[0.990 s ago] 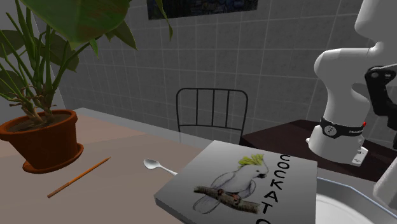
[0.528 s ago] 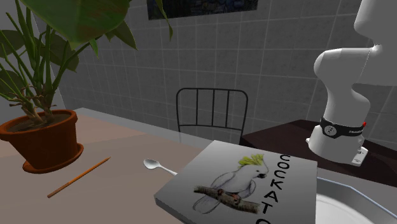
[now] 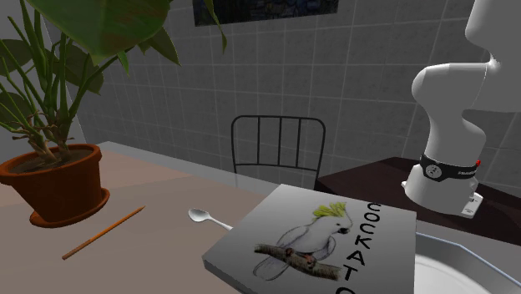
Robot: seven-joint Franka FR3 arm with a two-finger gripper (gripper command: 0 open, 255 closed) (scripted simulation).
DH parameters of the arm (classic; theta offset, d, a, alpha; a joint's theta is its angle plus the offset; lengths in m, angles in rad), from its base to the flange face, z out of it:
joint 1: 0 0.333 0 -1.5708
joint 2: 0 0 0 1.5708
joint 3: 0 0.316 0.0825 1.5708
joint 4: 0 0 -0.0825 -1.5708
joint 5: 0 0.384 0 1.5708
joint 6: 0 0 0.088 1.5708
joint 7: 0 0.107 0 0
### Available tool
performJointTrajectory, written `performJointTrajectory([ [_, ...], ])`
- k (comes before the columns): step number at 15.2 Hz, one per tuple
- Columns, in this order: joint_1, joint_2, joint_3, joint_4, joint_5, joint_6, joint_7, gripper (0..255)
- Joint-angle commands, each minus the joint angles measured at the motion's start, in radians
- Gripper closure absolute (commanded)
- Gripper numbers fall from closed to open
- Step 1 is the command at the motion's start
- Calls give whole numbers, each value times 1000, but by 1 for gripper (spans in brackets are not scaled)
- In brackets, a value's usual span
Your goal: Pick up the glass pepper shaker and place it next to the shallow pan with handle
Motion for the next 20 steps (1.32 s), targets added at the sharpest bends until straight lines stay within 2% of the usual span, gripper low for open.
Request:
performJointTrajectory([
  [1, 21, 47, 21, 51, -14, 1, 49, 255],
  [5, 75, 149, 59, 169, -51, -8, 155, 255],
  [20, 85, 226, 54, 56, -74, 177, 151, 255],
])
